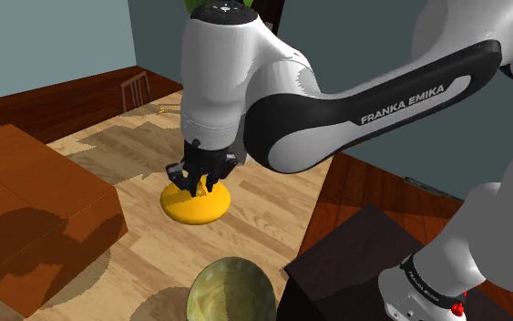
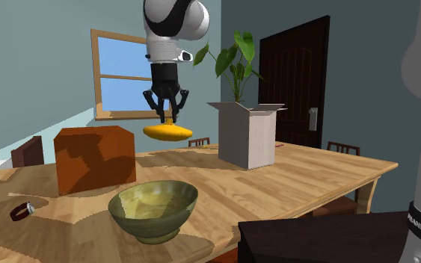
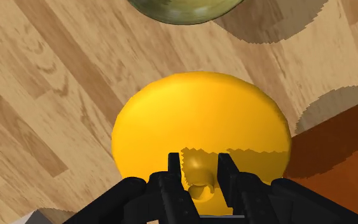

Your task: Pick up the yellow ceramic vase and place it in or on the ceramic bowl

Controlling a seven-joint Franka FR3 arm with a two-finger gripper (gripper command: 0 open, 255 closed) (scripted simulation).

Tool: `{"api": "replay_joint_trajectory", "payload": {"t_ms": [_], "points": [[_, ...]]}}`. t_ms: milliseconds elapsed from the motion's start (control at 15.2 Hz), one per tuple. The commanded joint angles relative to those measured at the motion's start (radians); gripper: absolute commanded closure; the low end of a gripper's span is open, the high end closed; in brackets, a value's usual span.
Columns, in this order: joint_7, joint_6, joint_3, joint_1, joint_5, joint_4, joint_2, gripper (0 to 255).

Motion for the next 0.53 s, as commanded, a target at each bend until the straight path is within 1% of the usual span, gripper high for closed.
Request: {"api": "replay_joint_trajectory", "payload": {"t_ms": [0,462], "points": [[0.016,0.001,0.018,0.007,0.030,-0.050,-0.055,255],[0.076,-0.004,0.082,0.060,0.144,-0.200,-0.233,255]]}}
